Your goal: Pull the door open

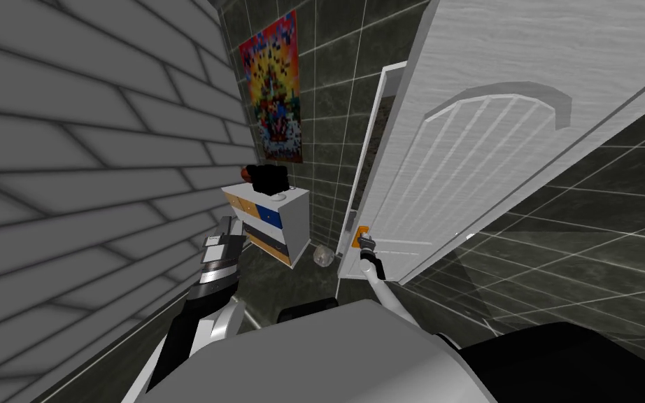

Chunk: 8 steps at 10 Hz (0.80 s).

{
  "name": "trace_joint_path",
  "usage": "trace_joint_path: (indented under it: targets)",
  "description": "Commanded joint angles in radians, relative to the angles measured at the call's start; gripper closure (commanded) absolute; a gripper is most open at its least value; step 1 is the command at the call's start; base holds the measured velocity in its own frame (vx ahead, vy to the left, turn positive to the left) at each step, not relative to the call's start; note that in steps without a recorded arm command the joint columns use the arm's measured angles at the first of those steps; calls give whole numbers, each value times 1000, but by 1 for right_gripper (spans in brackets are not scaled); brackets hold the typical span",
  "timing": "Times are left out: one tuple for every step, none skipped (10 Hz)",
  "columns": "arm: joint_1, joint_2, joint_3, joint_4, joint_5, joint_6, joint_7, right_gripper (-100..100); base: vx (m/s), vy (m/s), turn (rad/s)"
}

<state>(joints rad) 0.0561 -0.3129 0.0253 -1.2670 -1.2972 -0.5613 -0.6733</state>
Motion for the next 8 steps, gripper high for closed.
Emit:
trace_joint_path:
  targets:
    - [6, -14, 1, -2, 2, -3, -15, 100, -204, 29, 42]
    - [11, -27, 10, -5, 5, 1, -33, 100, -193, 1, 89]
    - [15, -37, 16, -8, 7, 4, -46, 100, -124, -39, 146]
    - [19, -48, 23, -11, 9, 7, -61, 100, -14, -71, 141]
    - [23, -56, 29, -13, 11, 10, -72, 100, 69, -72, 139]
    - [25, -61, 32, -15, 12, 11, -79, 100, 131, -77, 103]
    - [28, -67, 36, -17, 13, 13, -87, 100, 127, -80, 104]
    - [30, -73, 40, -18, 14, 15, -95, 100, 118, -89, 86]
